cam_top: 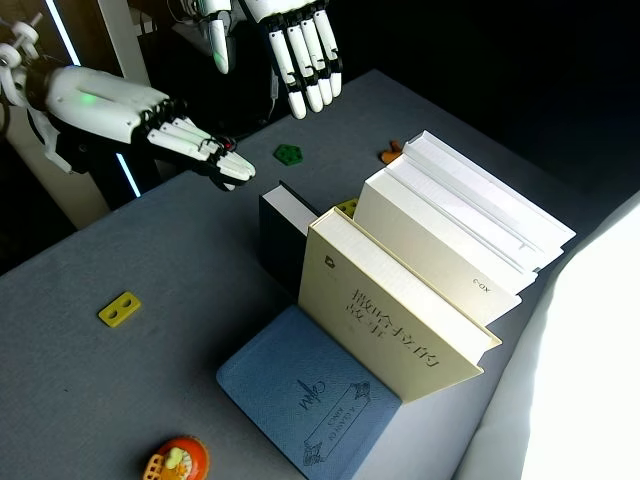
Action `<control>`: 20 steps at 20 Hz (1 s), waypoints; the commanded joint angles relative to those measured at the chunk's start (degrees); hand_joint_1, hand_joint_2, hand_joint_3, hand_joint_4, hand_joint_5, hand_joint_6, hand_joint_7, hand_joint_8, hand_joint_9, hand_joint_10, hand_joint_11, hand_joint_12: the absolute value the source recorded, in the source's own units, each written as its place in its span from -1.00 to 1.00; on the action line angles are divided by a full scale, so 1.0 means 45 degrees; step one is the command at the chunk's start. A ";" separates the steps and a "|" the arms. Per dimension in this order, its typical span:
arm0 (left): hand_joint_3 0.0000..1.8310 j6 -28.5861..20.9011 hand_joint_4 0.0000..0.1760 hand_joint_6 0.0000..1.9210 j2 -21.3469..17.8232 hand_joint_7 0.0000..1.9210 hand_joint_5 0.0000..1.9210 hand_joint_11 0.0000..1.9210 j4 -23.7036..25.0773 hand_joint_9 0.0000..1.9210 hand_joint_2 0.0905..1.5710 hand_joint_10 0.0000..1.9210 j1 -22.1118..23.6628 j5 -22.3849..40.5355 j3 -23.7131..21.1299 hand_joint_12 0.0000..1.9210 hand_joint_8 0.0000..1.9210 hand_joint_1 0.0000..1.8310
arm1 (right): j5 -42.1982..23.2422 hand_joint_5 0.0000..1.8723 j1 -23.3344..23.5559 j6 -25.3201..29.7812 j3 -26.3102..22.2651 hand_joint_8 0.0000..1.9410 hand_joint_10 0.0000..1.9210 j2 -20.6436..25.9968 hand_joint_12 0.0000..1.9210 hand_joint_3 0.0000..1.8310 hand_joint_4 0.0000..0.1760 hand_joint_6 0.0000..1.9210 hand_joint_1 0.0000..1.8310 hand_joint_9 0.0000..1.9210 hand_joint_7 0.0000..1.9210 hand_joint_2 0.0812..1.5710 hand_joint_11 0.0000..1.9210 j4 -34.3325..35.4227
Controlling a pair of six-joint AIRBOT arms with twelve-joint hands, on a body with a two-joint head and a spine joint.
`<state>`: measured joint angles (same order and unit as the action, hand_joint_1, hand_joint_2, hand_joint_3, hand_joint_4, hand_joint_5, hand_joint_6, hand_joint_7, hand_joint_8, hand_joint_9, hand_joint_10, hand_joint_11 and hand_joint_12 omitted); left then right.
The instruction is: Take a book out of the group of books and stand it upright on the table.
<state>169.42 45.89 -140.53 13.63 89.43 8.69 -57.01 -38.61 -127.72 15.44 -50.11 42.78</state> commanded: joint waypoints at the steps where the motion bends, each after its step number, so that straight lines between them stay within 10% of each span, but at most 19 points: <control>1: -1.00 -0.0052 -0.79 -0.96 -0.0019 -0.48 -0.59 -1.00 0.0975 -0.53 0.74 -0.94 0.0088 -0.0225 0.0053 0.16 -0.97 -1.00 | -0.0934 -0.48 0.0239 0.0082 -0.0168 -0.94 -0.81 0.0128 0.28 -1.00 -1.00 -0.98 -0.94 -0.56 -0.46 0.57 -1.00 -0.0878; 4: -1.00 -0.0050 -1.00 -0.94 -0.0018 -0.07 -0.24 -0.77 0.0979 -0.19 0.70 -0.79 0.0088 -0.0225 0.0058 0.49 -0.92 -0.79 | -0.0909 -0.28 0.0554 0.1265 -0.0209 -0.53 0.18 0.0827 0.82 -1.00 -1.00 -0.64 -0.91 -0.57 -0.25 0.57 -0.98 -0.1616; 5: -1.00 -0.0046 -1.00 -0.94 -0.0017 0.01 -0.15 -0.67 0.1002 -0.22 0.70 -0.38 0.0090 -0.0227 0.0056 0.57 -0.84 -0.77 | -0.0878 -0.30 0.0622 0.1639 -0.0205 -0.17 0.42 0.1048 0.95 -1.00 -1.00 -0.36 -0.87 -0.54 -0.30 0.58 -0.88 -0.1838; 6: -1.00 -0.0027 -1.00 -0.57 -0.0015 -0.15 -0.17 -0.61 0.1124 -0.32 0.71 0.16 0.0091 -0.0231 0.0049 0.73 -0.22 -0.75 | -0.0795 -0.27 0.0683 0.2038 -0.0204 0.12 0.60 0.1276 0.99 -1.00 -1.00 -0.14 -0.91 -0.51 -0.29 0.60 -0.79 -0.2112; 11: -0.99 0.0069 -1.00 0.78 -0.0014 -0.09 -0.21 -0.36 0.1250 -0.19 0.82 0.95 0.0091 -0.0231 0.0073 1.00 0.76 -0.91 | 0.0284 -0.16 0.0897 0.5003 -0.0023 0.64 1.00 0.2718 1.00 -1.00 -1.00 0.41 -0.95 -0.28 -0.13 0.62 -0.51 -0.4377; 14: -0.99 0.0074 -1.00 0.99 -0.0014 0.07 -0.09 -0.13 0.1250 0.03 0.91 1.00 0.0090 -0.0229 0.0067 1.00 0.98 -1.00 | 0.0583 0.07 0.0927 0.6154 0.0487 0.70 1.00 0.2987 1.00 -0.99 -1.00 0.33 -1.00 0.09 0.18 0.67 -0.20 -0.5134; 16: -0.99 0.0074 -1.00 0.99 -0.0014 0.17 -0.02 -0.02 0.1250 0.12 0.94 1.00 0.0088 -0.0228 0.0070 1.00 0.94 -1.00 | 0.0934 0.24 0.1226 0.7477 0.1026 0.93 1.00 0.3106 1.00 -1.00 -1.00 0.81 -1.00 0.31 0.32 0.68 0.09 -0.5621; 17: -0.99 0.0074 -1.00 0.99 -0.0014 0.19 -0.04 0.02 0.1250 0.16 0.97 1.00 0.0088 -0.0228 0.0070 1.00 0.94 -1.00 | 0.1436 0.31 0.1557 0.7702 0.1279 0.94 1.00 0.3108 1.00 -1.00 0.40 0.87 -1.00 0.36 0.36 0.67 0.15 -0.5638; 18: -0.99 0.0075 -1.00 1.00 -0.0014 0.20 -0.05 0.07 0.1250 0.18 0.98 1.00 0.0088 -0.0228 0.0067 1.00 0.96 -0.99 | 0.2022 0.32 0.1912 0.7946 0.1490 0.95 1.00 0.3162 1.00 -1.00 0.88 0.89 -1.00 0.38 0.37 0.68 0.20 -0.5638; 20: -0.99 0.0075 -1.00 1.00 -0.0014 0.21 -0.04 0.09 0.1249 0.19 0.99 1.00 0.0088 -0.0228 0.0068 1.00 0.97 -0.96 | 0.3411 0.32 0.2689 0.8659 0.1902 0.99 1.00 0.3219 1.00 -1.00 1.00 0.96 -1.00 0.41 0.39 0.68 0.23 -0.5637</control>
<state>169.64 45.89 -139.13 13.63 89.27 8.93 -36.71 -25.91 -87.83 24.60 -35.90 18.76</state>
